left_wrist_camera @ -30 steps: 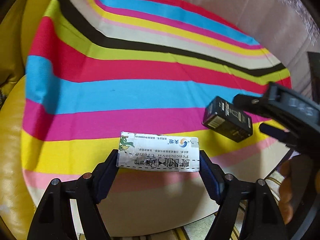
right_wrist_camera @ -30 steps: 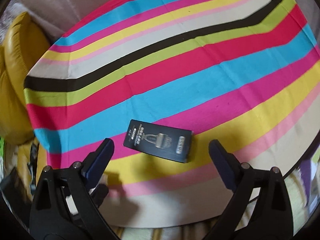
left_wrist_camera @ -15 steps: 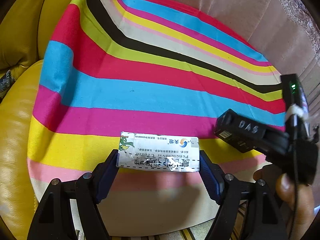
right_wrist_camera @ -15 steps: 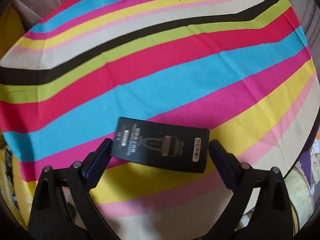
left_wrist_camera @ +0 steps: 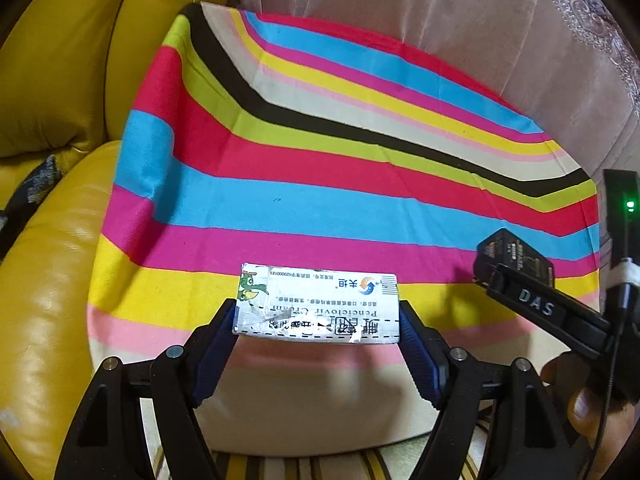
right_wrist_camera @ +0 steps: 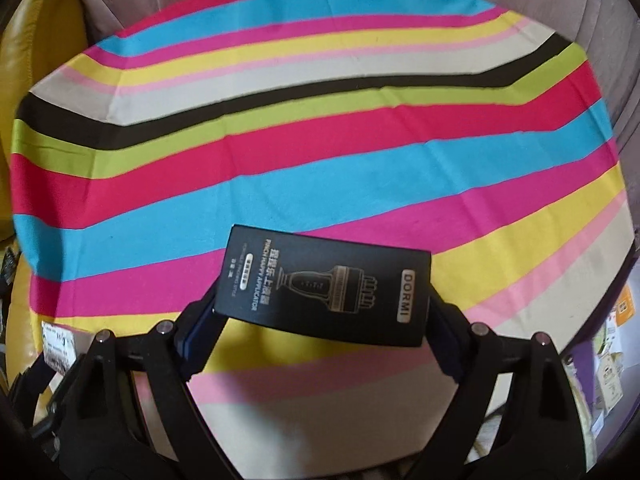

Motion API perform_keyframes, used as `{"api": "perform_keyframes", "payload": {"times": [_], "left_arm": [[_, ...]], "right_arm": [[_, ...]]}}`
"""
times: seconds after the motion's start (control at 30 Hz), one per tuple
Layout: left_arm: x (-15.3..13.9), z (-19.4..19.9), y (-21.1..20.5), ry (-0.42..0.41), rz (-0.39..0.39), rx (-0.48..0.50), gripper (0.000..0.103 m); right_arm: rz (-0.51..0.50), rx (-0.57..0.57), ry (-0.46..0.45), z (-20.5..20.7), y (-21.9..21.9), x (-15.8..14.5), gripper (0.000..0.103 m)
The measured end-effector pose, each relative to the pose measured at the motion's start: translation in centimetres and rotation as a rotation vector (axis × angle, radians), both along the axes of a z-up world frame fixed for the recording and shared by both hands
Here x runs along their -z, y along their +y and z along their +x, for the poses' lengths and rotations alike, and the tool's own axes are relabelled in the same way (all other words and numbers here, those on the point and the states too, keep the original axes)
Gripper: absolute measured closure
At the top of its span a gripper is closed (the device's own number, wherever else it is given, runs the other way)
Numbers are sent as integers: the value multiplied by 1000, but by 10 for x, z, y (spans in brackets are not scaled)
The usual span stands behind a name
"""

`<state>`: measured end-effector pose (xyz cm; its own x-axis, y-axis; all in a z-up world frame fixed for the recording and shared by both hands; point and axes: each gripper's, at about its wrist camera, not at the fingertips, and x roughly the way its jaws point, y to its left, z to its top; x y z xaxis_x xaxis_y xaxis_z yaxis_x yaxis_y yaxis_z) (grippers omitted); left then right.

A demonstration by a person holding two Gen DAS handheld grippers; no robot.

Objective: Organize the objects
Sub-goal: 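Carry the white barcode box and the black DORMI box over the purple-rimmed box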

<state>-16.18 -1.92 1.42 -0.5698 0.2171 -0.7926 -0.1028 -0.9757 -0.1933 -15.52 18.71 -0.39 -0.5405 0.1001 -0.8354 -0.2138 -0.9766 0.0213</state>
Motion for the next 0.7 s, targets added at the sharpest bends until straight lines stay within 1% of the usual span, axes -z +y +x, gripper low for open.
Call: {"api": "perform_keyframes", "payload": {"times": [0.23,0.5,0.7], "left_arm": [[-10,24,11,27,-5,-6,26],[-18,46,33,51,-17,29,26],[-23,60,54,60,-22,67,26]], "right_arm": [[14,-17,78,33,16,-27,13],[38,-23,129,68,35,-42,13],[29,-4,145,96,59,-50,13]]}}
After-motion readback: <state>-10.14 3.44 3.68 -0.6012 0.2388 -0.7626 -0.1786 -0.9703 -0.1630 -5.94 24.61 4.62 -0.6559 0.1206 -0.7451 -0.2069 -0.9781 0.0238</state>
